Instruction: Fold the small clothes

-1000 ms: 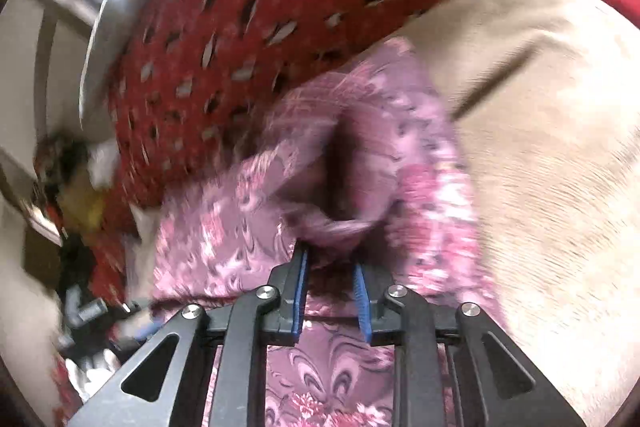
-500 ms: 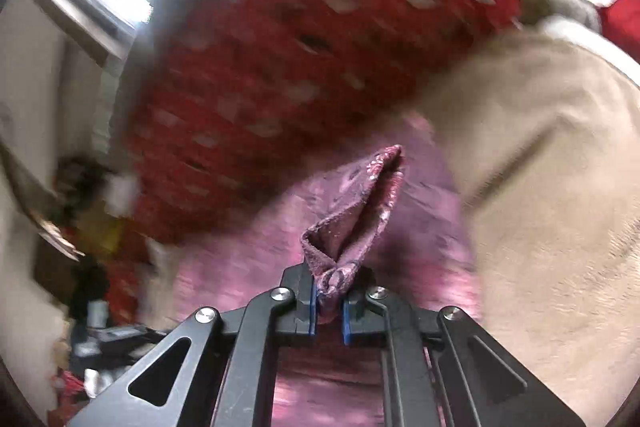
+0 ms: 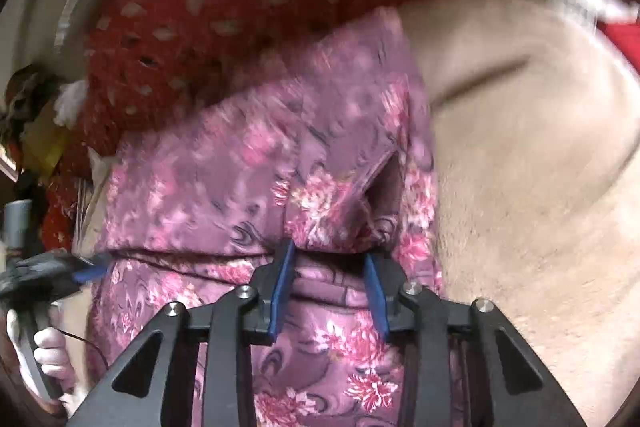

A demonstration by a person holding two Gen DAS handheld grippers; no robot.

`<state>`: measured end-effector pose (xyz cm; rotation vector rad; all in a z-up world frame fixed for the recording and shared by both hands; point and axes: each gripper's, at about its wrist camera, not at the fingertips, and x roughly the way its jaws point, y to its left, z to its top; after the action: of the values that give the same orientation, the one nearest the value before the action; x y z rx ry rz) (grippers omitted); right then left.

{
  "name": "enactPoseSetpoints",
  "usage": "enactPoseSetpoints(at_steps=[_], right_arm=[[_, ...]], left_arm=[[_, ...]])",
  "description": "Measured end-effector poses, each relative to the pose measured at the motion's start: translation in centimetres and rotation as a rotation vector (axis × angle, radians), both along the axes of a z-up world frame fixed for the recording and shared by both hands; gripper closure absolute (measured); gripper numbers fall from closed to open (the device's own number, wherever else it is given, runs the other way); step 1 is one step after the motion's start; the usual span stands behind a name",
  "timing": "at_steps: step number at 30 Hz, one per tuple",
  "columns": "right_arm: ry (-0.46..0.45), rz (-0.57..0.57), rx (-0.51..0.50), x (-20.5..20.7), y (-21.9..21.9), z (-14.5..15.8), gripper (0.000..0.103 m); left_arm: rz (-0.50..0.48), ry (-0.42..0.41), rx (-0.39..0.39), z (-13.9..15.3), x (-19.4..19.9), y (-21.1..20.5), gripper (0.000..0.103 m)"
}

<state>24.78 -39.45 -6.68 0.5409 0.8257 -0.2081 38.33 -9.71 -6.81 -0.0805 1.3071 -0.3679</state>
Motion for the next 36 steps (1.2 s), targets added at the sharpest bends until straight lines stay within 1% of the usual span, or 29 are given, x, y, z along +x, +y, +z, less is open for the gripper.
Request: enactPoseSetpoints(at_steps=[1,2,4,5,7,8,10,13,15,16,17,18,20,22,24,25,27,29,31,32,34,36], right_arm=[[0.031,0.014,0.004,-0.1,0.2,0.5,0.068],[0.052,0.035,0.022,-0.5,0.5,0.9,0.067],[0.087,0.101,0.053,-1.9,1.4,1.4,0.061],[0.122,0.132,0.050,-2.9,2.2,1.2,0.055],[0.203,0.166,0.022,-5.1,3.5,0.0,0.054],[0.218,0.174,0.012,-6.1,4.0,-0.3,0.053],[0.204,0.172,-0.025,-9.3,5.4,-0.4,0.053],[0.230,0.153,-0.003,-13.0,6.7,-1.0,0.046],[0.249,0.159,-0.033,-14.7,7.6,-1.0,0.043],[0.254,0.156,-0.051,-15.2,7.9,-0.9,0.040],[0.266,0.152,-0.043,-15.9,8.3,-1.2,0.030],[0.277,0.161,-0.017,-16.3,8.6,-1.5,0.025],[0.275,0.170,-0.026,-16.5,9.3,-1.2,0.025],[0.246,0.157,0.007,-17.4,9.6,-0.2,0.026],[0.187,0.128,0.054,-19.3,8.7,1.0,0.026],[0.166,0.113,0.057,-20.4,8.2,1.5,0.025],[0.155,0.078,0.039,-22.8,7.0,1.8,0.025],[0.164,0.058,0.047,-24.7,6.1,1.2,0.025],[0.176,0.036,0.074,-27.3,5.1,-0.1,0.025],[0.173,0.028,0.097,-28.0,4.9,-0.8,0.024],[0.157,0.020,0.152,-29.6,4.7,-1.8,0.024],[0.142,0.023,0.201,-29.6,5.4,-2.7,0.024]], left_arm=[[-0.010,-0.023,0.006,0.7,-0.8,0.1,0.063],[-0.028,-0.014,-0.012,1.0,-1.5,0.2,0.063],[-0.067,0.020,-0.049,1.3,-3.6,0.6,0.063],[-0.080,0.030,-0.041,1.1,-4.7,0.8,0.063],[-0.116,0.057,0.024,0.0,-7.3,1.0,0.063],[-0.126,0.047,0.041,-0.3,-8.7,1.3,0.063],[-0.140,0.027,0.054,-0.2,-11.0,1.8,0.061],[-0.158,0.069,0.050,-0.8,-14.0,3.0,0.057],[-0.172,0.096,0.058,-1.1,-15.6,3.6,0.057],[-0.176,0.098,0.061,-1.1,-16.3,4.0,0.057],[-0.179,0.103,0.059,-1.0,-17.0,4.4,0.057],[-0.180,0.116,0.056,-1.0,-17.5,4.9,0.057],[-0.170,0.173,0.023,-0.9,-18.6,6.3,0.057],[-0.142,0.211,-0.031,0.0,-19.2,7.9,0.057],[-0.098,0.204,-0.074,0.8,-19.7,10.7,0.057],[-0.074,0.184,-0.083,1.1,-19.8,12.3,0.057],[-0.032,0.155,-0.086,1.6,-20.0,15.1,0.057],[0.017,0.150,-0.087,1.2,-20.2,17.2,0.057],[0.050,0.178,-0.099,0.5,-20.2,19.7,0.057],[0.059,0.201,-0.113,-0.1,-20.2,20.8,0.057],[0.062,0.239,-0.145,-1.2,-20.6,21.5,0.057],[0.046,0.280,-0.186,-2.1,-21.0,22.5,0.056]])
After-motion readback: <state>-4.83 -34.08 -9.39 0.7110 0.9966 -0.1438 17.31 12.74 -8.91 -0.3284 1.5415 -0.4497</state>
